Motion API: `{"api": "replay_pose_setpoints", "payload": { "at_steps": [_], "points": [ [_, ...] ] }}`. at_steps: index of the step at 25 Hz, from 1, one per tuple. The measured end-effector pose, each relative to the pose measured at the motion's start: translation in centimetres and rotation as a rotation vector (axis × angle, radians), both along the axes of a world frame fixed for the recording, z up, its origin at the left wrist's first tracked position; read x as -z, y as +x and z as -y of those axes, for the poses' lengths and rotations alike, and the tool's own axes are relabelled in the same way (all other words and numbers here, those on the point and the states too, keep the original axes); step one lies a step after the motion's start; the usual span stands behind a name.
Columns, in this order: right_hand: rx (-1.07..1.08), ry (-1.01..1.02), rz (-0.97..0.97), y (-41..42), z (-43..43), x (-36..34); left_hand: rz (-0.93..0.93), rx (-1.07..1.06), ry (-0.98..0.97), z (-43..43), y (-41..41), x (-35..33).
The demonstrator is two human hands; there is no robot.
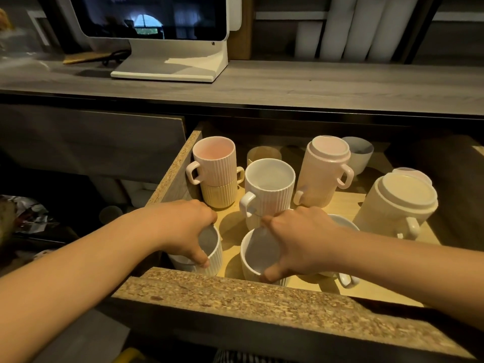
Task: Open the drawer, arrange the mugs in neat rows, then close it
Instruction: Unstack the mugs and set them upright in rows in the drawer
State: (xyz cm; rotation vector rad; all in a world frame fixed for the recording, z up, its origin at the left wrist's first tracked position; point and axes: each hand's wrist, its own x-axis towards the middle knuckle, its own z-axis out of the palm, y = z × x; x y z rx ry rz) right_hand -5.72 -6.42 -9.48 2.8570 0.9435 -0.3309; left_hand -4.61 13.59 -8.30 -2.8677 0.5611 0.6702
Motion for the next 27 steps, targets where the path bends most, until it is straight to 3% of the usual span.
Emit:
{"api": "replay_pose_setpoints", "payload": {
  "at_steps": [11, 17, 20, 23, 27],
  "points": [
    [-0.005, 0.033, 0.033, 0.4, 0.6, -0.6, 0.016, 0.014, -0.001, 0.2, -0.2, -0.1],
    [0.088, 0.058, -0.02, 2.5, 5.7, -3.9, 0.17, 0.172, -0.329, 3.3, -0.9, -3.7],
    [0.147, 0.044, -0.115, 2.9, 7.9, -3.8, 0.22, 0.323, -0.384, 6.6, -0.7, -4.5],
    [0.199, 0.024, -0.201, 2.8, 9.2, -2.3, 0.3, 0.467, -0.357, 10.2, 0.4, -3.1],
    [0.225, 0.056, -0.247, 2.2, 9.6, -0.6, 0.332, 0.58, -0.163, 13.0, 1.7, 0.2]
  ]
}}
